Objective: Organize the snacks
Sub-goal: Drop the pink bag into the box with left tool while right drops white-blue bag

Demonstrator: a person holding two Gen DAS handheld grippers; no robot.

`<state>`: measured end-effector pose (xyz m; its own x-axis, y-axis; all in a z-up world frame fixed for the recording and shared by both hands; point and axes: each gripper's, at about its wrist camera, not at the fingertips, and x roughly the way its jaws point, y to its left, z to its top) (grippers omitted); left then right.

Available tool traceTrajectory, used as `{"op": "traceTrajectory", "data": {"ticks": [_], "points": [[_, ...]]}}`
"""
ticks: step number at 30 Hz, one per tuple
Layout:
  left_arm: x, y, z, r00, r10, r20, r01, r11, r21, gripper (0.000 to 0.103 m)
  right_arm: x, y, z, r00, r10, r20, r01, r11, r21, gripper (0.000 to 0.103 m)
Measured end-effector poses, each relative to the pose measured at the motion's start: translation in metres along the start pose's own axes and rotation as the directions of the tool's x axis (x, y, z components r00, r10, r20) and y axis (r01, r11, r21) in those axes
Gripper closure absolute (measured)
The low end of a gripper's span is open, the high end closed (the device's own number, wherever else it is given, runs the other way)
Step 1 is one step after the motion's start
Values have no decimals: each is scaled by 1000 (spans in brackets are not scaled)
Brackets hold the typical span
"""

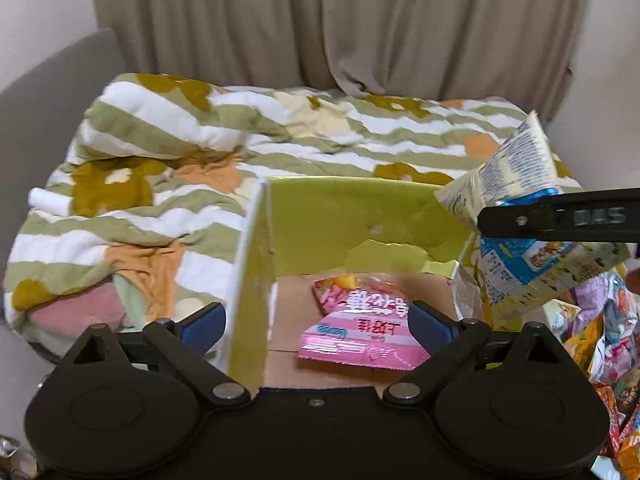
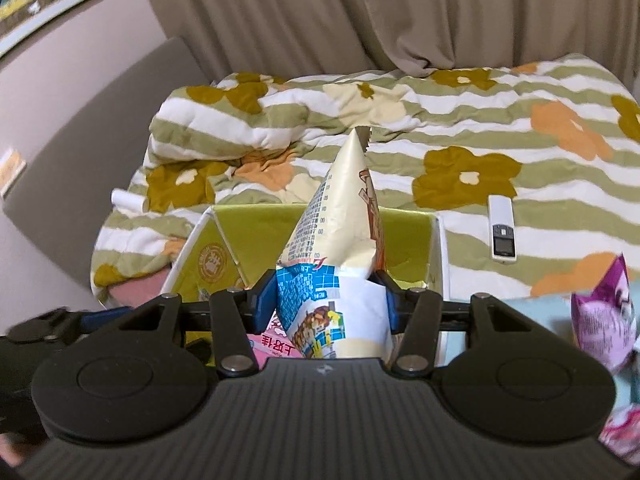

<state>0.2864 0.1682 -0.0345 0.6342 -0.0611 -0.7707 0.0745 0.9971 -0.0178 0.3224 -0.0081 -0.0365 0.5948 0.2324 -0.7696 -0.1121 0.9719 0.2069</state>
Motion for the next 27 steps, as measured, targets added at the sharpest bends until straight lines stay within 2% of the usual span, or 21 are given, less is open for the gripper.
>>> {"op": "traceTrajectory", "data": {"ticks": [8, 9, 10, 11, 12, 18, 27], "points": [[-5, 11, -10, 998, 63, 7, -63, 996, -57, 3, 43, 0, 5, 995, -29, -91, 26, 999, -31, 36], [-5, 12, -10, 997, 71, 4, -71, 996, -59, 3, 47, 0, 6, 995, -38, -92, 35, 999, -35, 33], [-4, 14, -11, 997, 74, 0, -74, 995, -64, 3, 49, 1, 6, 995, -45, -87, 41, 998, -38, 28], [-3, 16, -12, 997, 74, -3, -74, 995, -73, 3, 50, 2, 5, 995, -53, -81, 50, 998, -38, 8], [-3, 18, -13, 997, 71, -6, -72, 994, -85, 3, 50, 1, 4, 996, -54, -72, 52, 998, -33, 0], [-9, 24, -21, 998, 58, -8, -59, 990, -128, 3, 31, -10, -9, 1000, -20, -22, 20, 1000, 10, 0], [-25, 18, -20, 998, 42, 35, -39, 996, -84, 3, -2, -4, -11, 999, -46, 2, 46, 999, -18, 0]]}}
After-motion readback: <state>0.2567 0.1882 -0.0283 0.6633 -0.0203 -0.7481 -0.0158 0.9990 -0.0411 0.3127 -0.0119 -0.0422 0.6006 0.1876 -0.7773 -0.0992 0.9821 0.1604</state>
